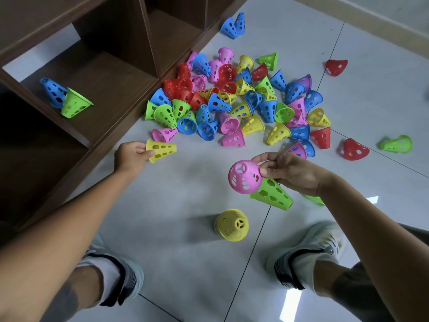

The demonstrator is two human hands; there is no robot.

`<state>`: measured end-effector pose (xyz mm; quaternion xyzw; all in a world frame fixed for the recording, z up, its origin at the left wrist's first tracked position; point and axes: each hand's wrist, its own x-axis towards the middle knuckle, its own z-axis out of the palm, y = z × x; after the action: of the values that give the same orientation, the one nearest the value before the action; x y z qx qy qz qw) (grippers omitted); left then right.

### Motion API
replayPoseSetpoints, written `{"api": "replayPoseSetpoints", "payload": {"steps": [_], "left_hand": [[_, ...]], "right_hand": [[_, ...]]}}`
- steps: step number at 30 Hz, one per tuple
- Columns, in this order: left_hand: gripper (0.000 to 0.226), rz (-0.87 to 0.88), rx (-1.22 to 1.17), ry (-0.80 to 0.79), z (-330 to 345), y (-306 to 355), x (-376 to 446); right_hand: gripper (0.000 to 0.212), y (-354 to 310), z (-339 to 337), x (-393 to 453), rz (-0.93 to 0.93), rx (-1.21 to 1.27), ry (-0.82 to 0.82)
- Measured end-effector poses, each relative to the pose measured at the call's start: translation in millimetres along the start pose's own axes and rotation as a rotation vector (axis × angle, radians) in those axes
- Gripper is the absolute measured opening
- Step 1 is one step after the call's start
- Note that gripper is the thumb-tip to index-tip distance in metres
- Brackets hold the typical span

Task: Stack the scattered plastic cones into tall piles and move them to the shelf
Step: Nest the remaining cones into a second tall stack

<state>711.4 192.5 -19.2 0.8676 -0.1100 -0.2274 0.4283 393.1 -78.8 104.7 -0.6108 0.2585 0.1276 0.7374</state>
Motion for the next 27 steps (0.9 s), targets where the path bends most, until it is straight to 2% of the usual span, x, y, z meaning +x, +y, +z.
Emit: {"api": "replayPoseSetpoints", "payload": {"steps": [3, 8, 12, 16, 18, 23, 27], "left_hand": [[0.029, -0.028, -0.232, -0.093, 0.3, 20.1, -22.1], [0.039, -0.097, -0.463, -0.383, -1.2, 55.2, -63.3], [0.028, -0.139, -0.558, -0.608, 1.7, 88.0, -98.9], [0.054, -0.126, -0.617, -0.826, 4.1, 106.3, -124.9], [0.06, -0.121, -0.639, -0.916, 8.1, 109.2, -134.5], [0.04, -0.126, -0.609, -1.076, 22.4, 114.1, -161.9], [0.031, -0.147, -0.524, -1.095, 35.7, 112.5, -177.5]], "right_hand": [[0.059, -4.9, 3.1, -9.8, 0.043, -0.057, -0.085], [0.035, -4.4, 12.0, -21.7, 0.094, -0.2, -0.192], [0.037, 2.1, 22.0, -25.2, 0.134, -0.229, -0.214], [0.038, 17.9, 27.5, -24.3, 0.178, -0.284, -0.216], [0.037, 27.4, 29.3, -23.8, 0.196, -0.315, -0.19], [0.024, 51.4, 31.2, -23.1, 0.241, -0.337, -0.131], [0.024, 60.7, 34.2, -20.9, 0.258, -0.385, -0.042]]}}
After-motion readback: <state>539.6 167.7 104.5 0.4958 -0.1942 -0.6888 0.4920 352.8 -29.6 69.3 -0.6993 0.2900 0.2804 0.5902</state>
